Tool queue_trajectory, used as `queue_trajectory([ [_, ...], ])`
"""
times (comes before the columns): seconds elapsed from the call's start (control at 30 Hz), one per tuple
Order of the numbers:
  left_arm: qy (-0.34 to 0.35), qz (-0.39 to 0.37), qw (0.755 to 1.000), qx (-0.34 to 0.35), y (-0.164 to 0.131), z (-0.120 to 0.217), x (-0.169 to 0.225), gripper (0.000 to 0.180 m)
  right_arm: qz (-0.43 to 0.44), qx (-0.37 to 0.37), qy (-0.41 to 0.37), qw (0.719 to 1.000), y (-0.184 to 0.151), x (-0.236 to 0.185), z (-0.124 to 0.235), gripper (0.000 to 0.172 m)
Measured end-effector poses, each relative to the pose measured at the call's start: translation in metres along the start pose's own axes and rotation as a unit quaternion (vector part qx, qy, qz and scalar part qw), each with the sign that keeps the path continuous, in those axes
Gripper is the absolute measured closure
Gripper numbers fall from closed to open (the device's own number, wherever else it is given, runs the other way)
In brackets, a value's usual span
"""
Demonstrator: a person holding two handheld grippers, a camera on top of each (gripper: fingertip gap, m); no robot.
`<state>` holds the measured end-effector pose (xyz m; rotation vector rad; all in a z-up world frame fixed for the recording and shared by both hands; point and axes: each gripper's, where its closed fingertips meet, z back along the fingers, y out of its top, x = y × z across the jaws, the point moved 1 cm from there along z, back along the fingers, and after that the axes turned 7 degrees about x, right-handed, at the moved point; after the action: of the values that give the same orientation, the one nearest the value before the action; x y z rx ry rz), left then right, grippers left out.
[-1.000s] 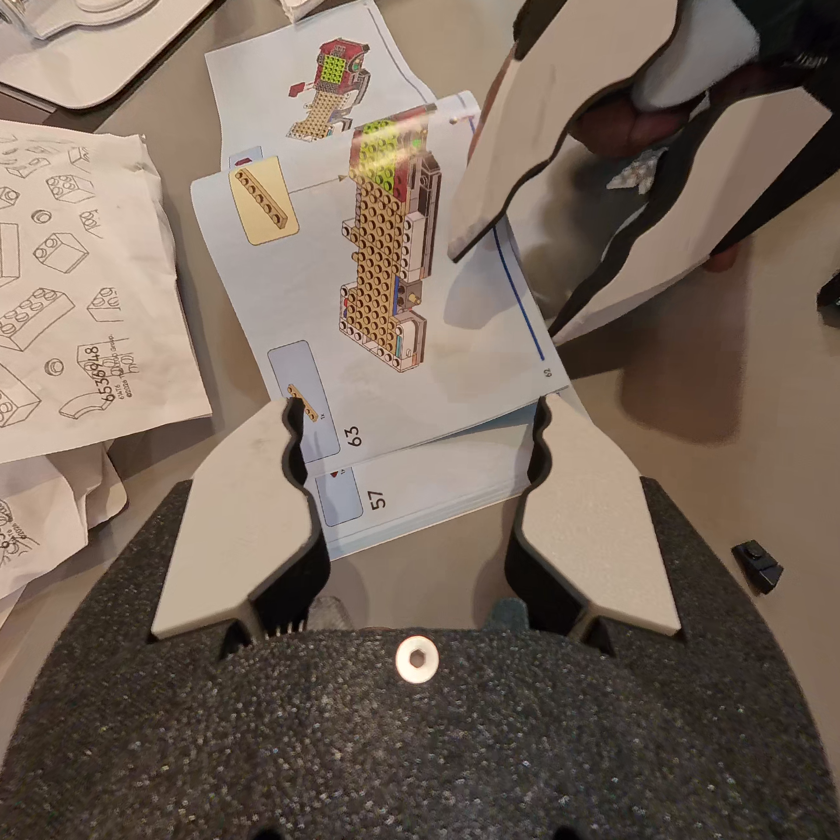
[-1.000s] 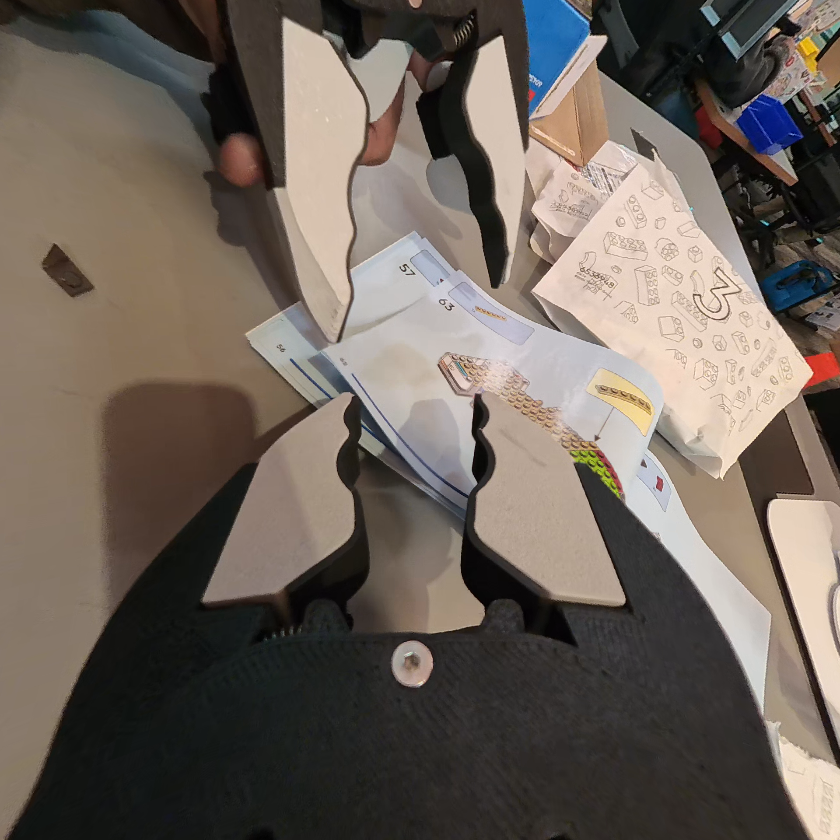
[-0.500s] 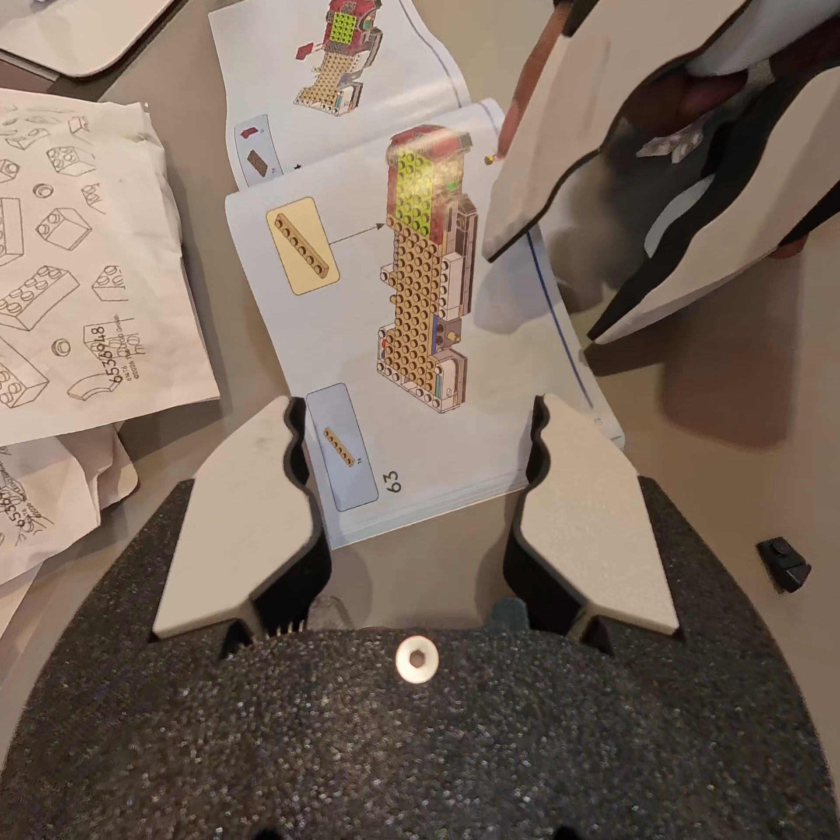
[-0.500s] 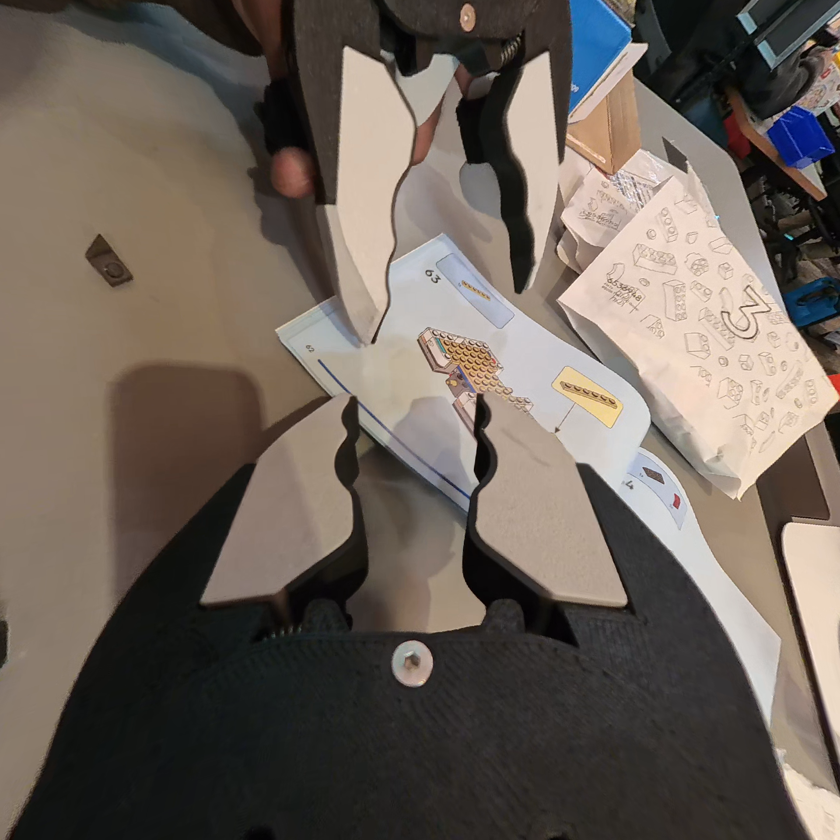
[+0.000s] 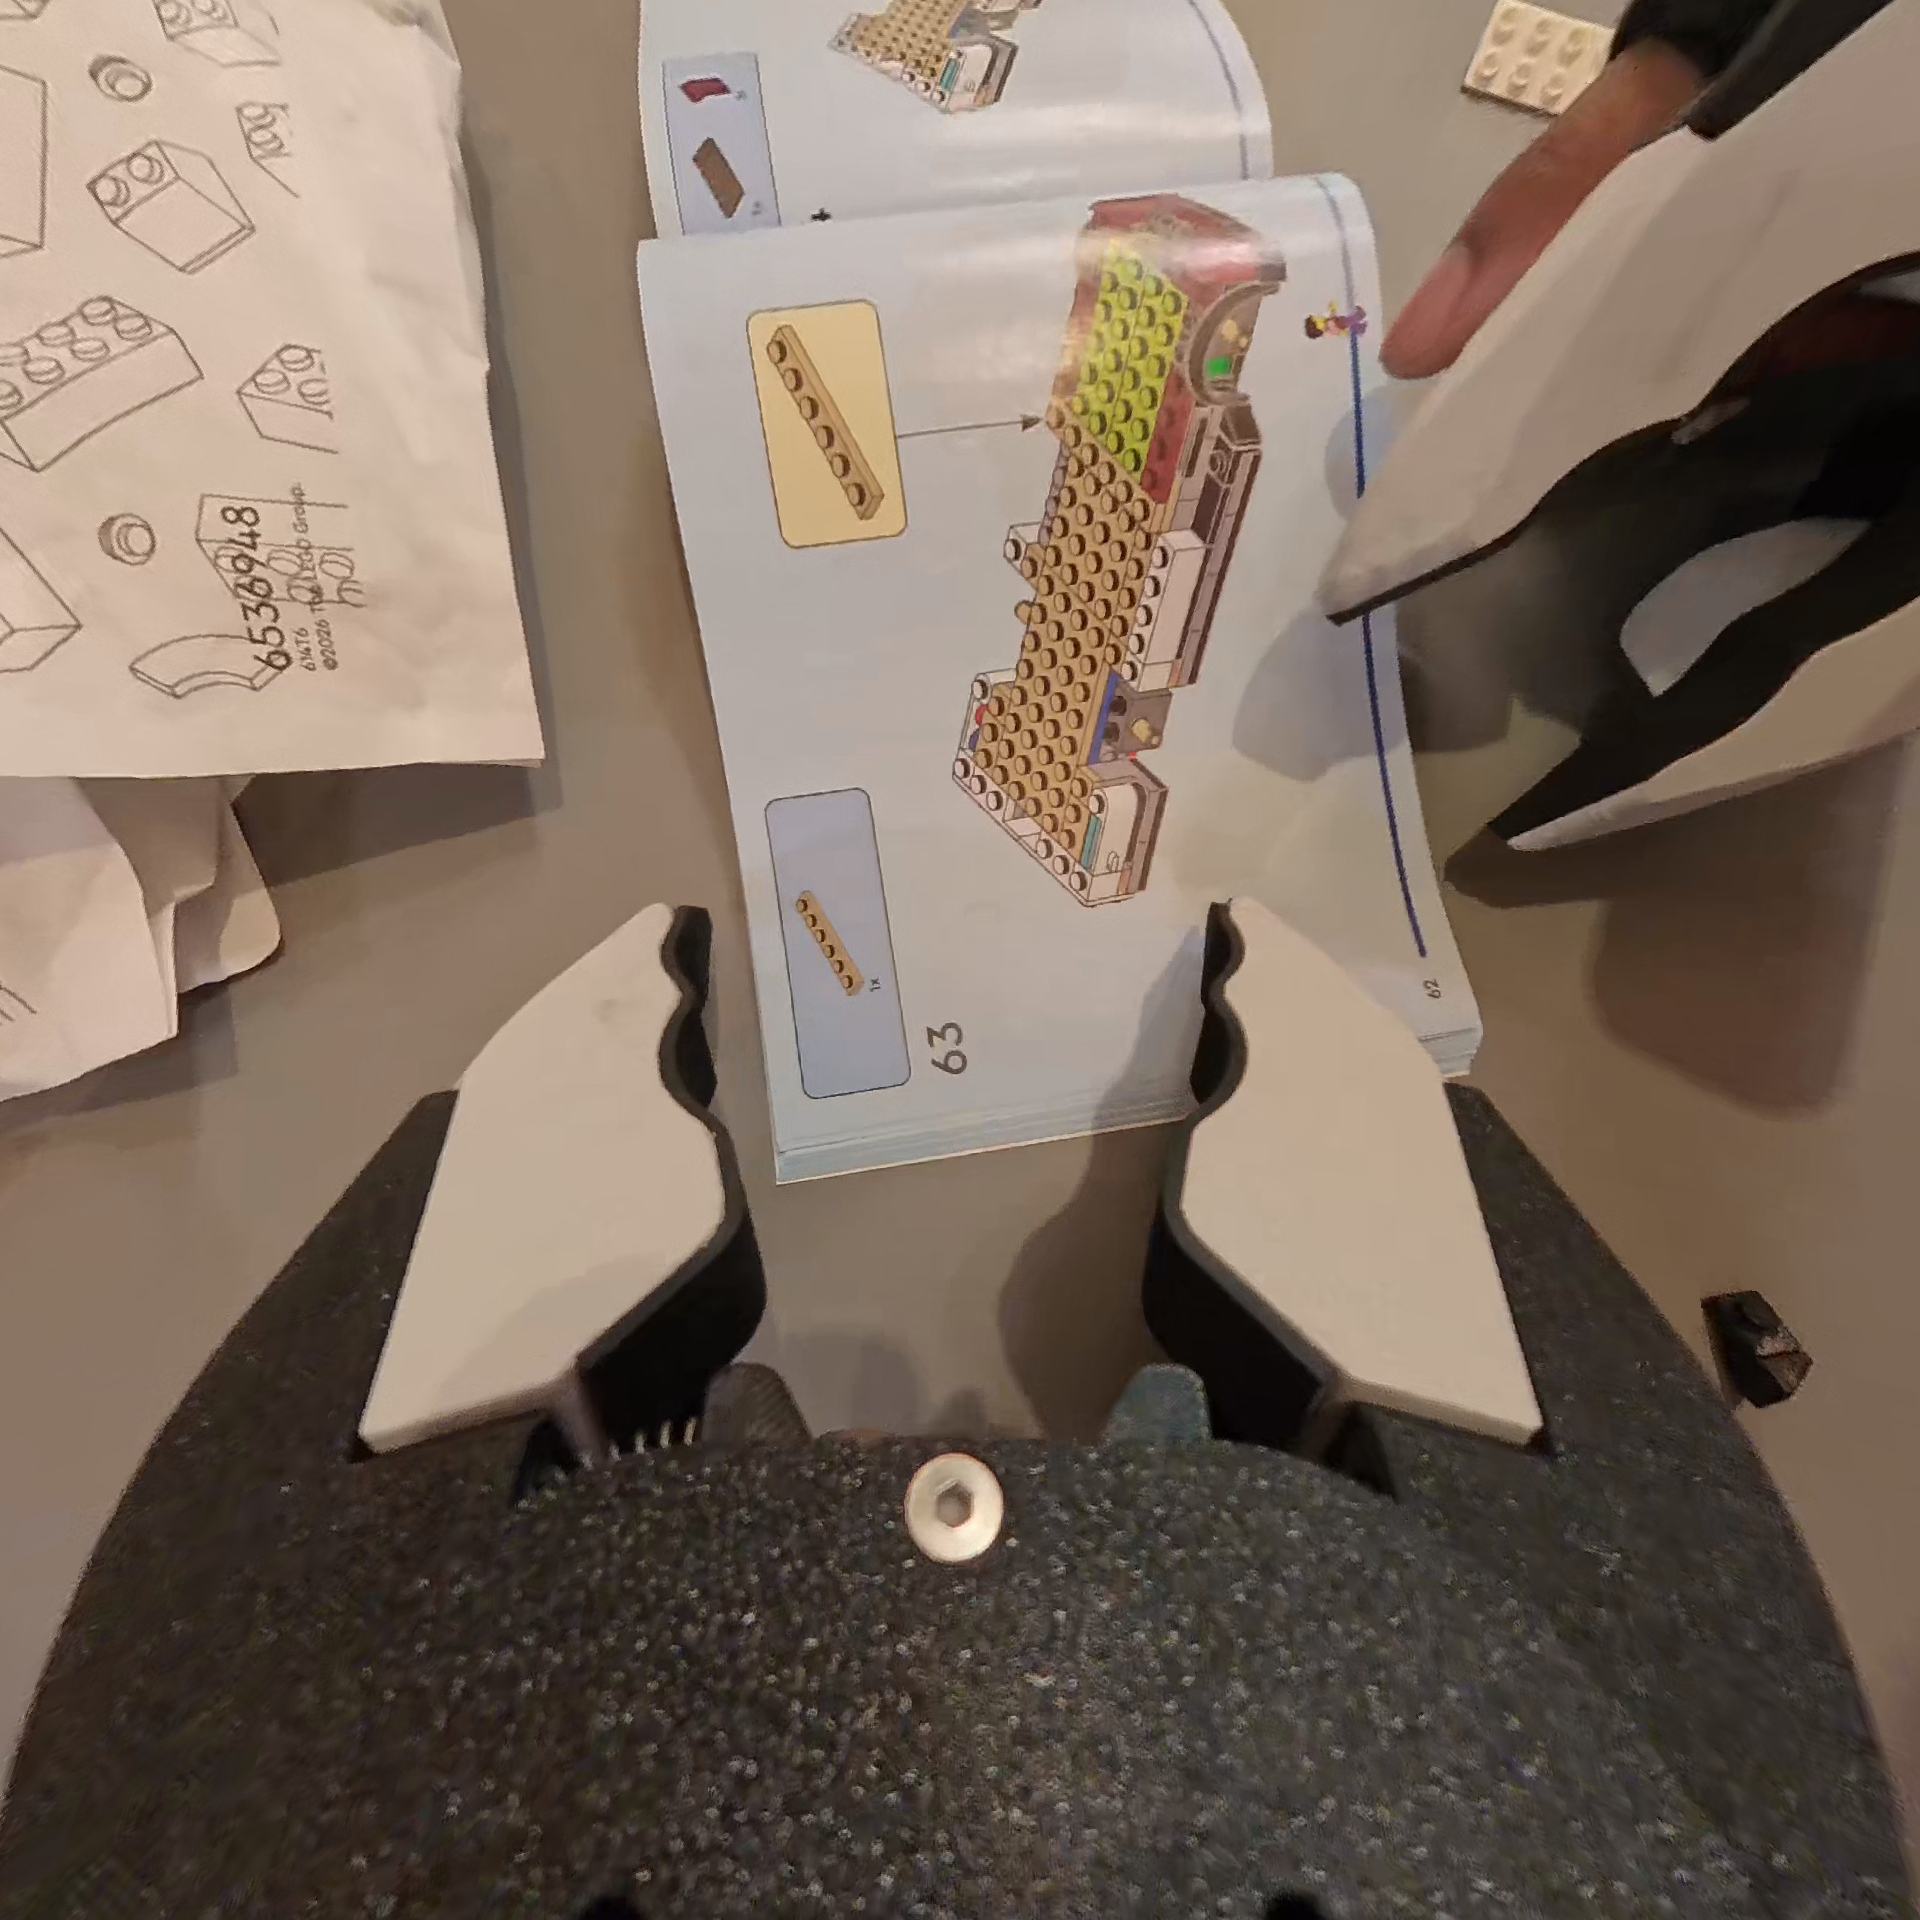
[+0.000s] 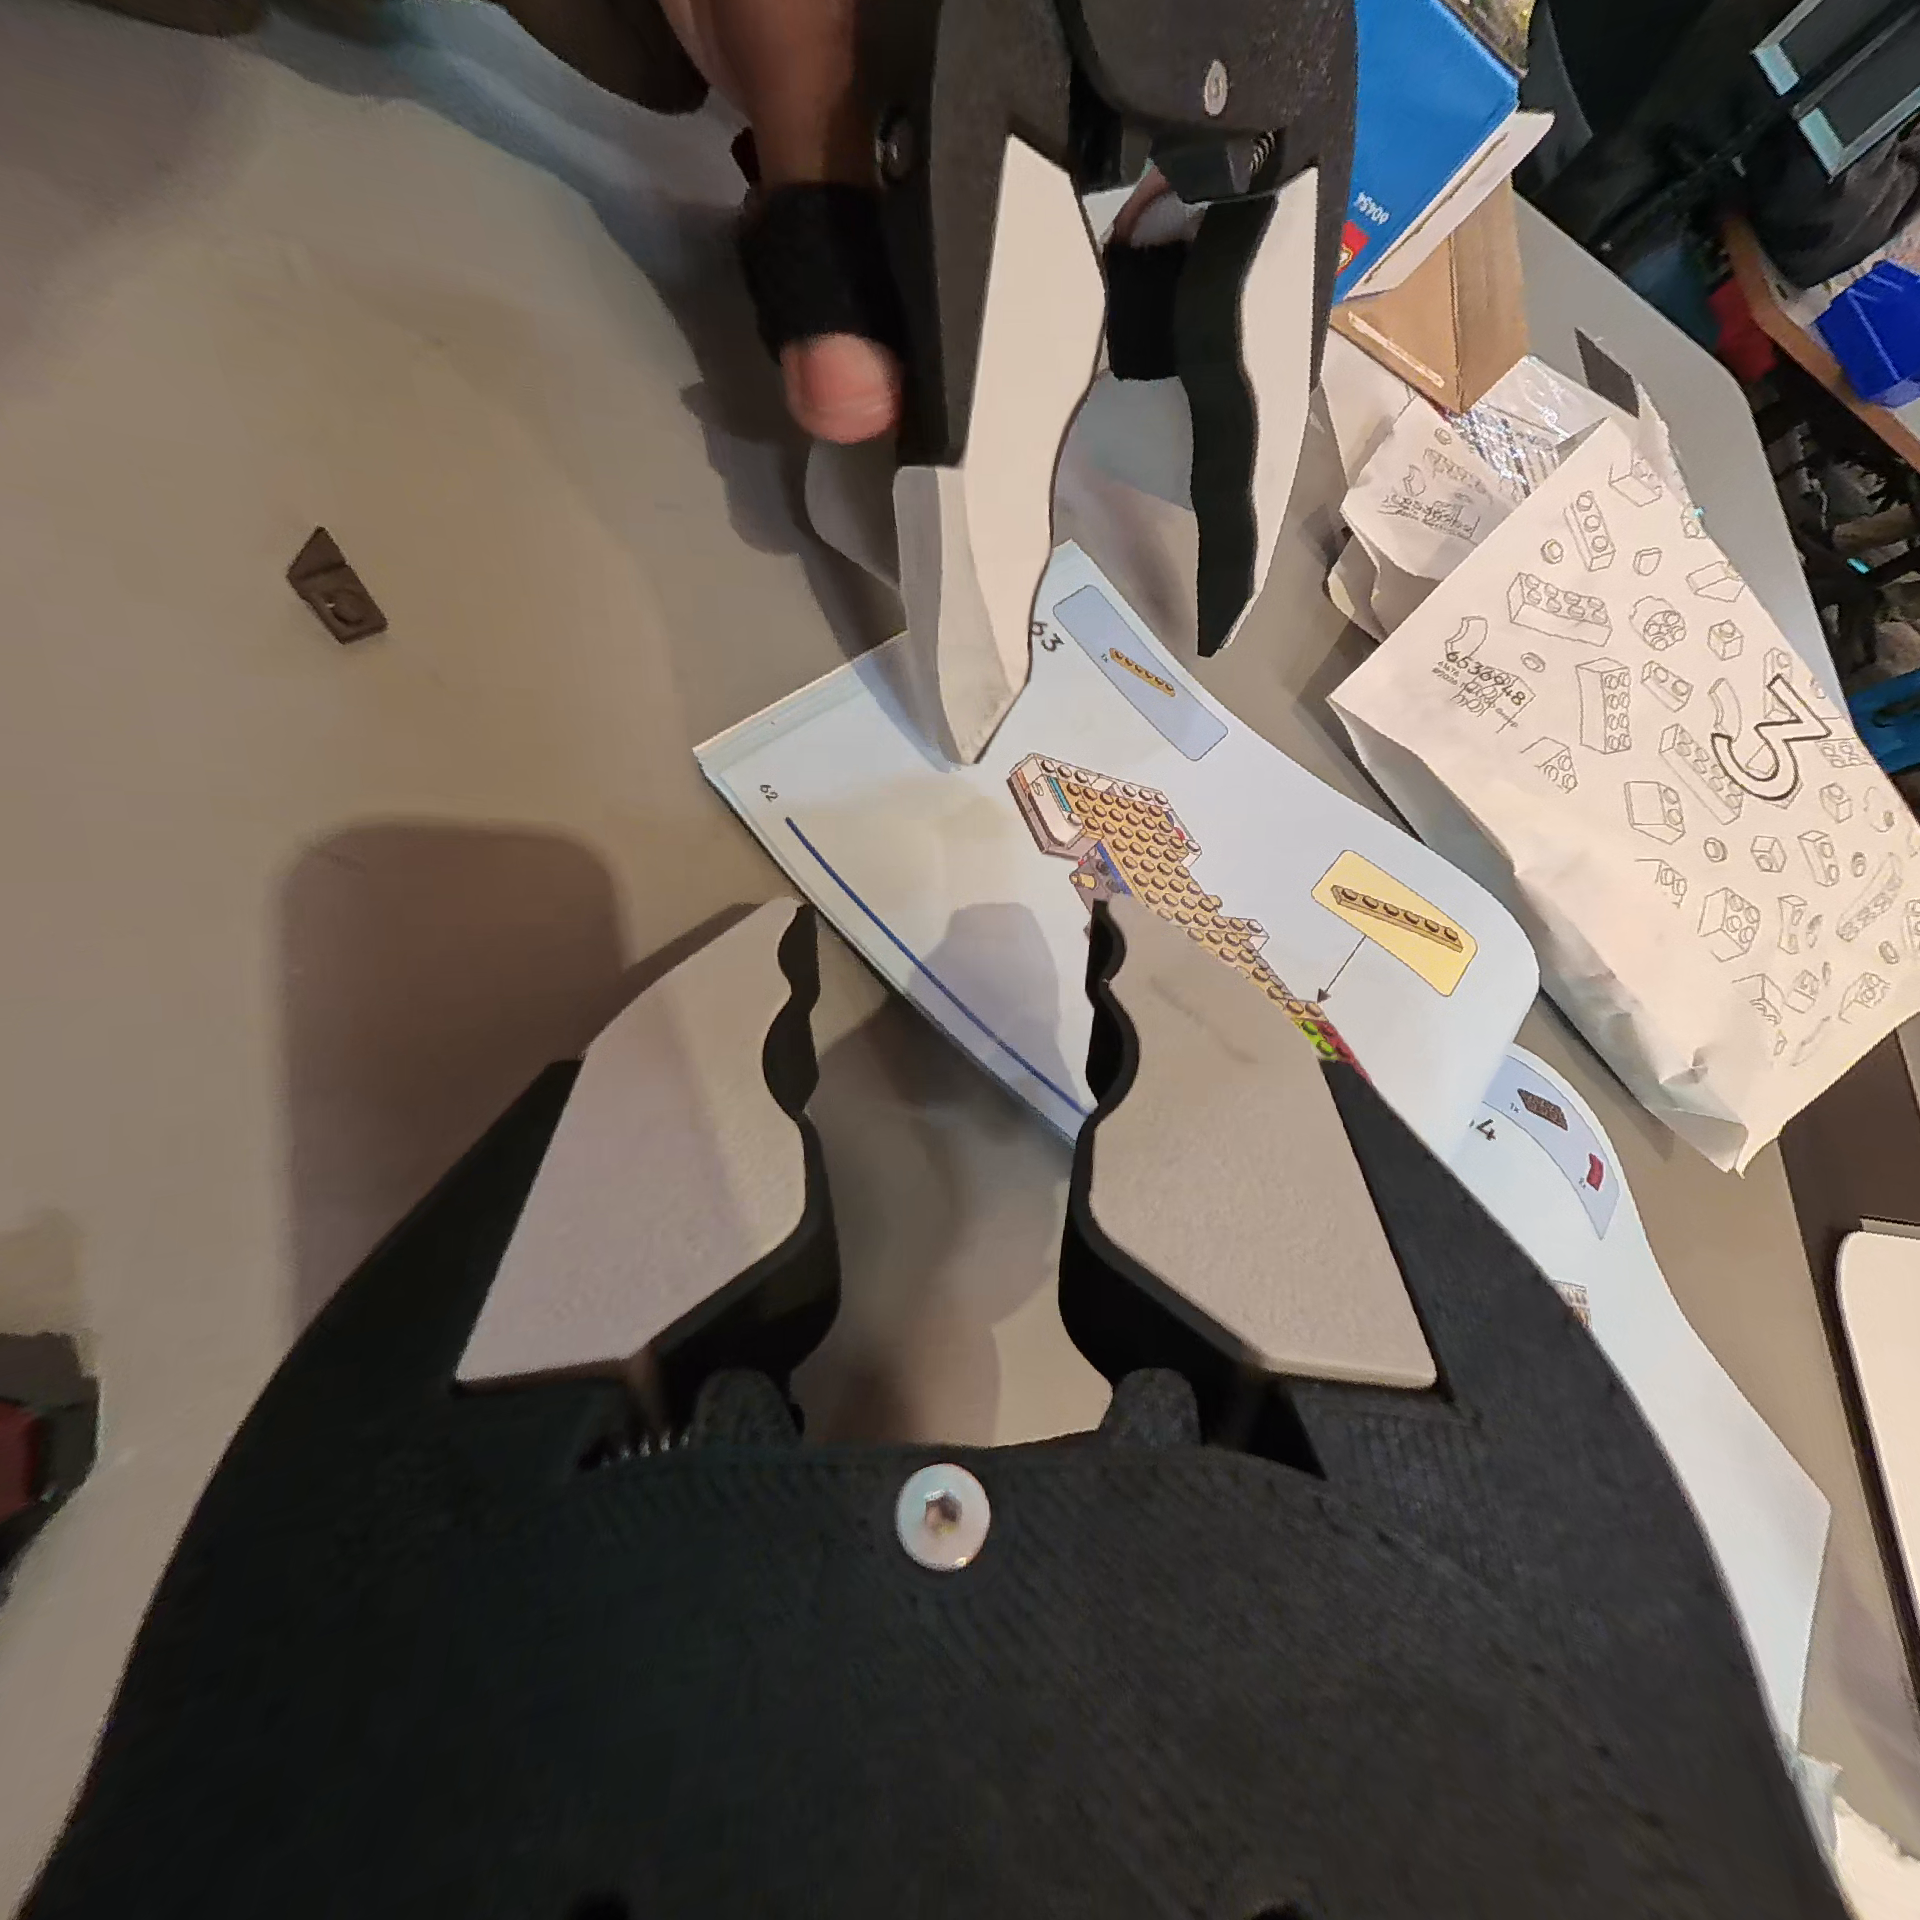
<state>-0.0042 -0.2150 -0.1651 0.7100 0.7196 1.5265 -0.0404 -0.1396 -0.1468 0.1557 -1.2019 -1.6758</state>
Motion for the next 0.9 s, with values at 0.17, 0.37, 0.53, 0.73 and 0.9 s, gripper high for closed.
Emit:
queue_trajectory([
  [0.17,-0.014,0.002,1.000,-0.009,-0.001,-0.002,0.008,0.088,-0.001,-0.009,-0.007,1.000,-0.003,-0.002,0.005,0.121],
  [0.37,-0.016,-0.009,1.000,-0.019,-0.003,-0.003,0.012,0.088,-0.007,-0.017,-0.017,1.000,-0.009,-0.001,0.010,0.121],
  [0.53,-0.020,-0.024,0.999,-0.023,-0.003,-0.003,0.017,0.088,-0.002,-0.017,-0.012,1.000,-0.011,-0.001,0.010,0.121],
  [0.73,-0.025,-0.034,0.999,-0.026,-0.003,-0.005,0.021,0.088,0.010,-0.013,-0.004,1.000,-0.007,-0.005,0.007,0.120],
  [0.9,-0.027,-0.037,0.999,-0.027,-0.003,-0.006,0.023,0.088,0.013,-0.010,-0.001,1.000,-0.005,-0.007,0.004,0.120],
])
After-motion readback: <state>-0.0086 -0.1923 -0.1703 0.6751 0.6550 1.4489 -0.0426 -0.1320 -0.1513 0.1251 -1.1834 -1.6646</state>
